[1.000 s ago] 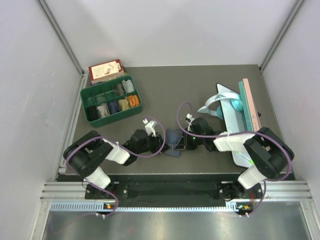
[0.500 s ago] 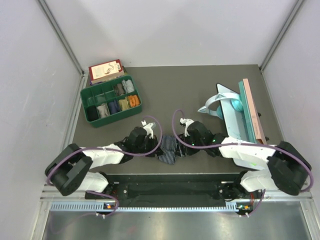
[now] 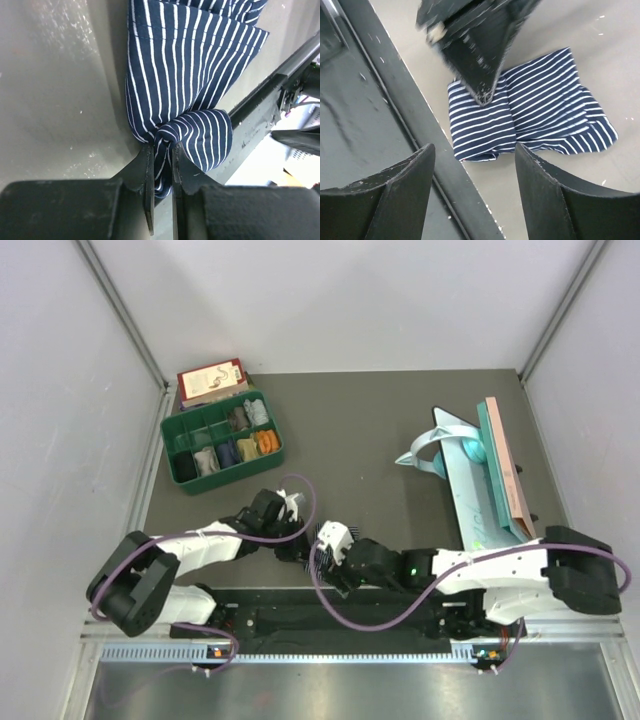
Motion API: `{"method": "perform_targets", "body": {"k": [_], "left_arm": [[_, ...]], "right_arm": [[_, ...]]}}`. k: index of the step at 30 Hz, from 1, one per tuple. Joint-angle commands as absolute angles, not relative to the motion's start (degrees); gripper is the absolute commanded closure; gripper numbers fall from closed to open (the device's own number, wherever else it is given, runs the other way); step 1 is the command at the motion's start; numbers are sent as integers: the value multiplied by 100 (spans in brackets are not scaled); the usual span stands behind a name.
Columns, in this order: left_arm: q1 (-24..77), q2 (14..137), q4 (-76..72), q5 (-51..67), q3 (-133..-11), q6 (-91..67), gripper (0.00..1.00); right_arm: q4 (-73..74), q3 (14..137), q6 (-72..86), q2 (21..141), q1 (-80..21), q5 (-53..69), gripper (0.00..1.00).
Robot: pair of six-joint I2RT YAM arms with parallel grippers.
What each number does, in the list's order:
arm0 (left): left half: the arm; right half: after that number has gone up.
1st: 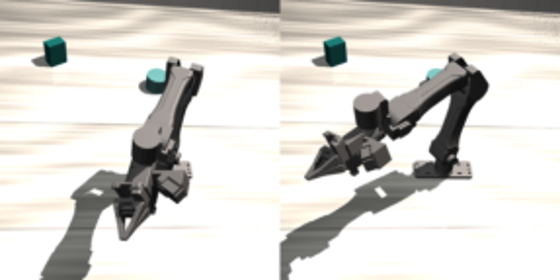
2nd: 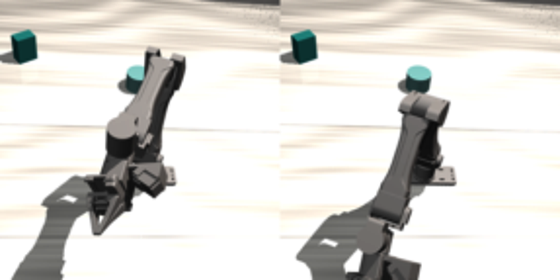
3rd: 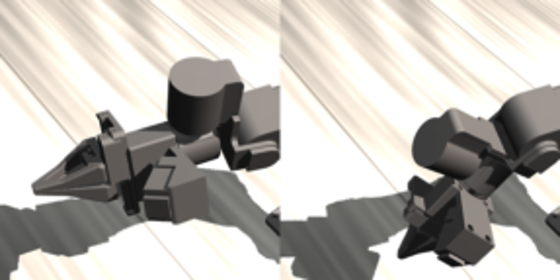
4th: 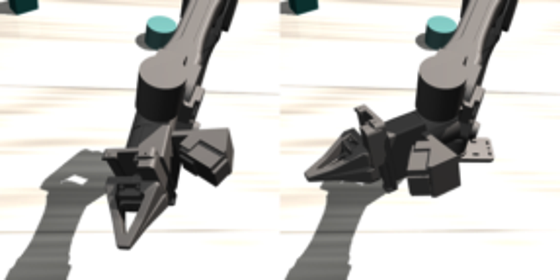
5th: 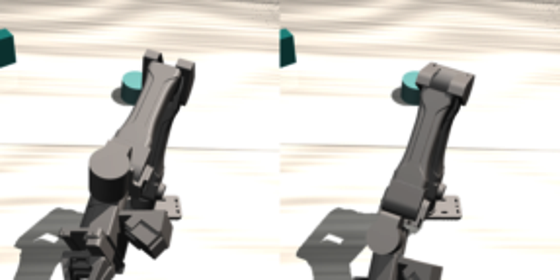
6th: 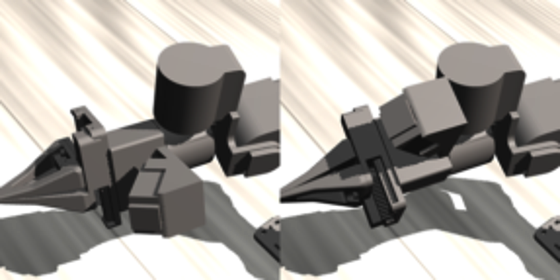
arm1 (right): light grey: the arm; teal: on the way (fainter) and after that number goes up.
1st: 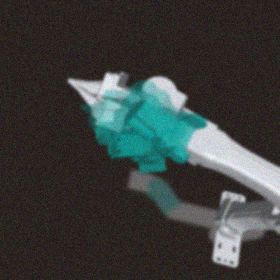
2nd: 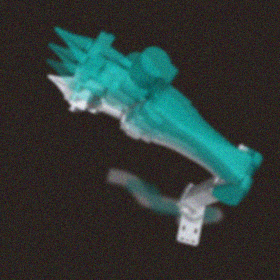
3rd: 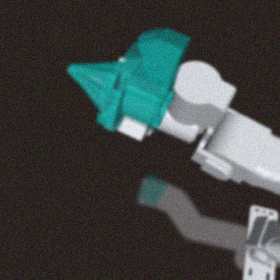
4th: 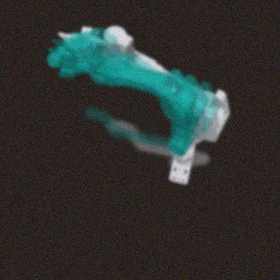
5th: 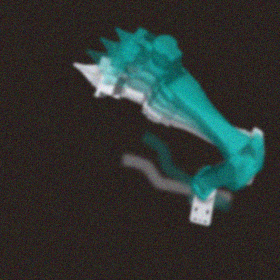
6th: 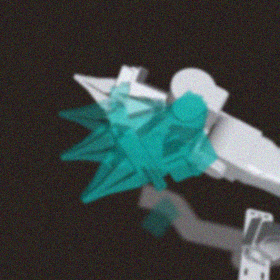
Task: Roll the underwear
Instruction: Roll the underwear to the center of the board.
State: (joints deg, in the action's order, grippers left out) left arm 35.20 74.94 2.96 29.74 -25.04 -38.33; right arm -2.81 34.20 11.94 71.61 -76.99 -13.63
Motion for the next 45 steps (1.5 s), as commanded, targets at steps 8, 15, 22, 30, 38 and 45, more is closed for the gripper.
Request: {"method": "perform_targets", "body": {"k": [8,15,22,30,38,45], "left_arm": [[3419,7857,1213,3234,-2672,-3498,100],[3410,7919,1213,3348,-2698,-3454,100],[3401,7901,1195,3472,-2707,-3393,100],[3401,7700,1116,3612,-2672,-3428,100],[3305,6541,1380,2569,-2646,-3638,31],[3296,5091,1091,1723,-2242,-3815,27]], "right_arm": [[-914,3911,114,8480,-8402,-2215,35],[-1142,3850,79,8946,-8411,-2311,36],[-1336,3762,114,9272,-8376,-2408,61],[-1213,3700,237,9211,-8218,-1882,100],[-967,3621,1080,8527,-7463,-21,100],[-975,3726,1731,8551,-6392,1739,100]]}}
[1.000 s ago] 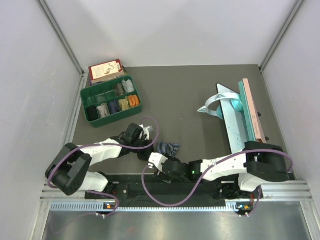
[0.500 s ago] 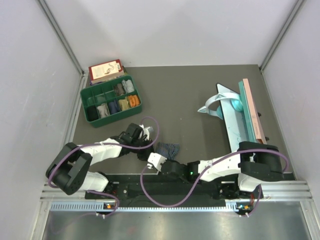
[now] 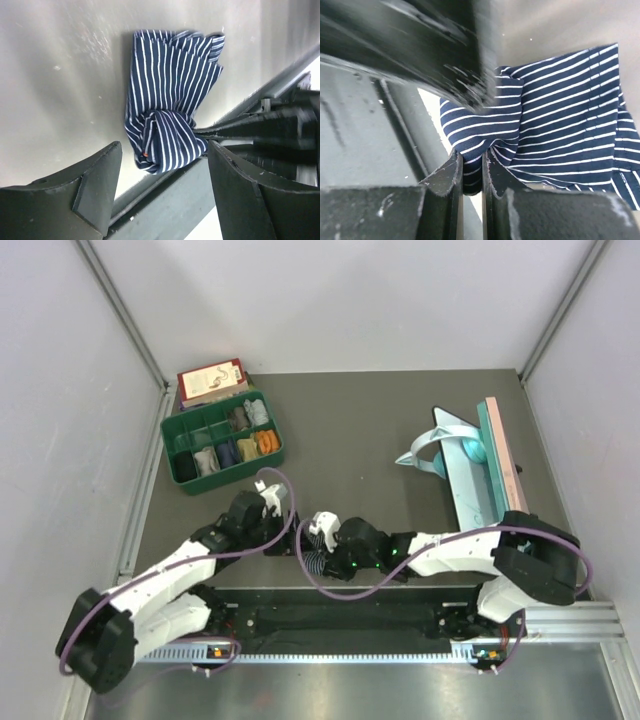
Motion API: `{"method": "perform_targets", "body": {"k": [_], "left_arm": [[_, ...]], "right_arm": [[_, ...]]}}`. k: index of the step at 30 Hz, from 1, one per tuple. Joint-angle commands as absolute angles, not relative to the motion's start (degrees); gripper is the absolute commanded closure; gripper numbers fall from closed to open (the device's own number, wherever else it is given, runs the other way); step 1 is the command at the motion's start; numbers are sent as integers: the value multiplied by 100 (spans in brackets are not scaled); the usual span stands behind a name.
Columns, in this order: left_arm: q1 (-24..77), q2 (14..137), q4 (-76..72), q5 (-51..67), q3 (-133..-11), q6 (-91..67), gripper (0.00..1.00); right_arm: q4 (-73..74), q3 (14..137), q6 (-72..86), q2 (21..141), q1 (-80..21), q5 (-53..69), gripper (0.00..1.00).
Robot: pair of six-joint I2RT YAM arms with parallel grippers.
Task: Roll the underwear
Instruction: Roll the underwear to the center of the board.
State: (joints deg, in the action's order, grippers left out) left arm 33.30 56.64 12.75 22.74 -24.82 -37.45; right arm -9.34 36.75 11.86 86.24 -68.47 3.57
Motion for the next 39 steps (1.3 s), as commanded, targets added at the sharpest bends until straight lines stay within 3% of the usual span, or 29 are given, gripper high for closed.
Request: {"method": "perform_targets", "body": {"k": [1,5,13,35,38,39], "left_arm": [[3305,4976,985,1731,-2085,-3814,27],[3313,4571,248,1942,-1723,-3849,27],[3392,4535,-1587,2285,-1099,-3893,27],[3595,6407,-3735,2593,-756,-3744,39],[3604,6705,-3849,2672,-782,-3744,48],[3612,6767,-3858,2663,-774,-3744,56]], "right_arm": [[-967,3735,1905,8587,-6294,1845,100],[-1019,3788,2328,8771,-5819,2626,100],[-633,3981,2953,9000,-5081,3058,100],[-395,4465,3199,10072,-4131,3559,100],[-509,4474,3278,10116,-4052,3638,100],[-518,4465,3304,10099,-4043,3639,97]]}}
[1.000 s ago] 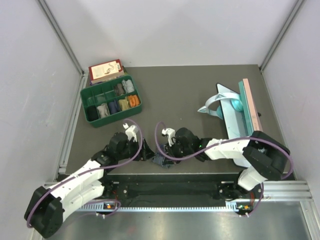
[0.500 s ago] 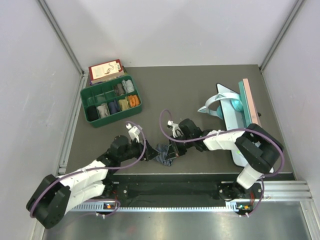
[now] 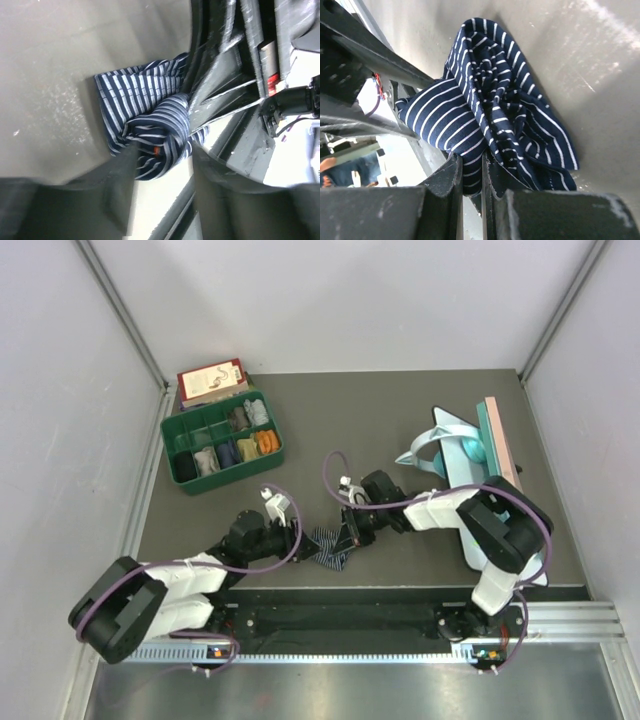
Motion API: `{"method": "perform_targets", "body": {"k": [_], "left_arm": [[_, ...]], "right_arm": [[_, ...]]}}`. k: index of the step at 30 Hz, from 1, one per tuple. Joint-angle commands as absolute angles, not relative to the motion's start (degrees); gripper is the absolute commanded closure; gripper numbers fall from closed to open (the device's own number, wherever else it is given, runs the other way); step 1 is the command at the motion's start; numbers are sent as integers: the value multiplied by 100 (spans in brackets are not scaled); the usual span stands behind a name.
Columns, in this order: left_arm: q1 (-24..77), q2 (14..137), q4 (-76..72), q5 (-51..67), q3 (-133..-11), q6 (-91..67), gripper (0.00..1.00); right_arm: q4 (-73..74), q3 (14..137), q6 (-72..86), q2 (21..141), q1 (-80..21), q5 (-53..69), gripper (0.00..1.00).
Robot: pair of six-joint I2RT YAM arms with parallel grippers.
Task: Roll the underwear
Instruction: Roll the underwear to the center of the board.
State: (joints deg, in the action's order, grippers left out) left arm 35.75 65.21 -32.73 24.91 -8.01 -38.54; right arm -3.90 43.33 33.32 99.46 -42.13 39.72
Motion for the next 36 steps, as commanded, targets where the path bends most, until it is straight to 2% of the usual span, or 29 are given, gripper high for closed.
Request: {"method": "perform_targets", "body": {"k": [1,3,4,7,8,9,11,20,27,36], "left_arm": [[3612,6907,-3850,2637,-773,-3735,62],[3621,7039,-3754,2541,-817,-3735,74],[3612,7179,-3666,2479,-861,-3709,88],[3612,7443,-3121,2101,-1107,-3683,100],[3612,7514,-2955,2040,-1238,-3665,100],[3612,7584,-2814,1978,-1318,-3665,100],[3612,7786,-2463,1934,-1545,-3656,100],[3612,8481,-1591,2039,-2232,-3621,100],[3595,8727,-1398,2004,-2303,-3876,100],[3568,8736,-1354,2021,-2294,-3955,100]], "right_arm": [[-510,4482,3296,10064,-4034,3630,95],[-440,4509,3279,9950,-4034,3621,88],[-326,4535,3235,9906,-4034,3595,85],[-19,4605,3085,9651,-4034,3463,70],[148,4614,3059,9572,-4034,3428,66],[245,4623,2972,9389,-4034,3323,58],[570,4649,2892,9194,-4034,3209,49],[1108,4685,2488,8394,-3911,2610,23],[291,4456,1952,8525,-3902,2233,21],[62,4456,1661,9025,-3894,1977,18]]}}
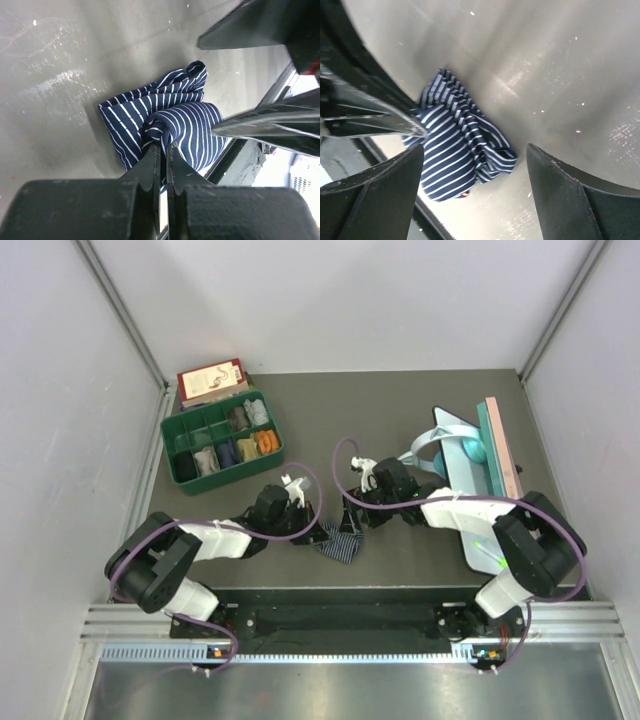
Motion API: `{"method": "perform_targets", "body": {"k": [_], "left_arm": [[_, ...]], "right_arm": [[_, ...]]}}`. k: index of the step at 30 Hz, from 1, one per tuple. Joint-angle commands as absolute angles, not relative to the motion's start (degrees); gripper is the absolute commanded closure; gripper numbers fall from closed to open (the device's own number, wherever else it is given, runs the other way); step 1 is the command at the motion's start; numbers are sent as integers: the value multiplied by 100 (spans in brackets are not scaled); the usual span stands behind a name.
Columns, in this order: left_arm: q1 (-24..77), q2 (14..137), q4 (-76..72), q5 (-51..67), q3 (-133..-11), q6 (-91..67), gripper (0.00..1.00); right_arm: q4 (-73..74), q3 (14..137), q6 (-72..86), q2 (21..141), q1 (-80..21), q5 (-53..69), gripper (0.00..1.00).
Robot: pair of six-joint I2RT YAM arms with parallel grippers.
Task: Roll the underwear
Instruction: Roll the underwear to the center of the board.
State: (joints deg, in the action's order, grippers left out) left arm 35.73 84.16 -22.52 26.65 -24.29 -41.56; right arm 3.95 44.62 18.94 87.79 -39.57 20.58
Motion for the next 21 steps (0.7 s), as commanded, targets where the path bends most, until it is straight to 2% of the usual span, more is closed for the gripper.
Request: {"method": "perform_targets", "body": {"k": [1,11,21], "left_arm": [[3568,8728,-1345,2013,-2303,-3955,100],[3560,8692,-1195,2013,-2373,-3911,100],[3551,8780,-1125,1978,-2478,-3929,100]], "right_arm": [[44,4439,1679,9079,-3894,2012,18],[-756,4008,2258,9044,-3946,2970,19],[-115,4359,1899,8851,-4456,2584,21]]}}
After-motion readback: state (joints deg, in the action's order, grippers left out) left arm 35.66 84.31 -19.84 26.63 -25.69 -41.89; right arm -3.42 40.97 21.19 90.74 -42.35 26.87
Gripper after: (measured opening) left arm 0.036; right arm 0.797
